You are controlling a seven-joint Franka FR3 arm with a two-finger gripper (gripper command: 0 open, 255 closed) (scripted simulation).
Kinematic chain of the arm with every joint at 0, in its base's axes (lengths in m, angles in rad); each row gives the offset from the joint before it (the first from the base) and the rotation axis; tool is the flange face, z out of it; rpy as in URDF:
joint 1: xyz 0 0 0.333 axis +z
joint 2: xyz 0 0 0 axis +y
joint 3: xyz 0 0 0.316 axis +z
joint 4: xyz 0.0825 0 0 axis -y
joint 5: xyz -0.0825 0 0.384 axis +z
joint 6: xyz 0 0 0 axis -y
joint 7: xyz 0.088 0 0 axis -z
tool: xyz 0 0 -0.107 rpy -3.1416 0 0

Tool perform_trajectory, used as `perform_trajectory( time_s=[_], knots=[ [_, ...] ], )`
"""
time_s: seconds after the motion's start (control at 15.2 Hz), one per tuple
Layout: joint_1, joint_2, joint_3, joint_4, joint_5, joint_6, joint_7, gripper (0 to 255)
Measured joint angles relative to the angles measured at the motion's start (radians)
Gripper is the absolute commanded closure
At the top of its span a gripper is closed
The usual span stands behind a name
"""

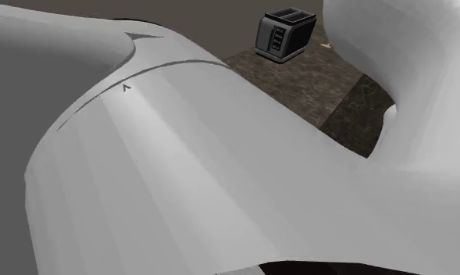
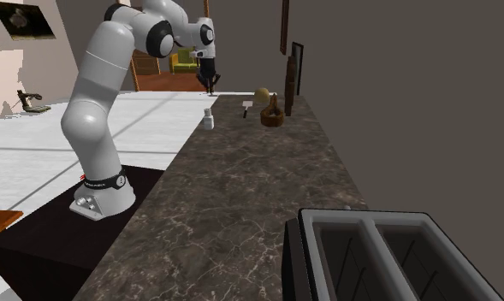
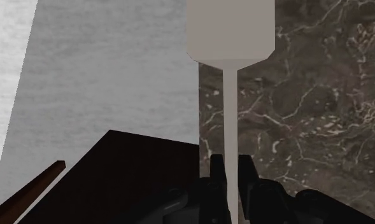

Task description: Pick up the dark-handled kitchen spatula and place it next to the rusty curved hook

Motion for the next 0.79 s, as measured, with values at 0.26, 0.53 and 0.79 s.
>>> perform_trajectory(
  time_s=[0.26, 0.53, 0.79],
  knots=[
    [-0.003, 0.009, -0.006, -0.044, -0.009, 0.049, 0.01, 255],
    [0.009, 0.014, -0.035, -0.081, -0.007, 0.097, 0.012, 255],
    [0.028, 0.021, -0.071, -0.113, -0.004, 0.145, 0.012, 255]
  ],
)
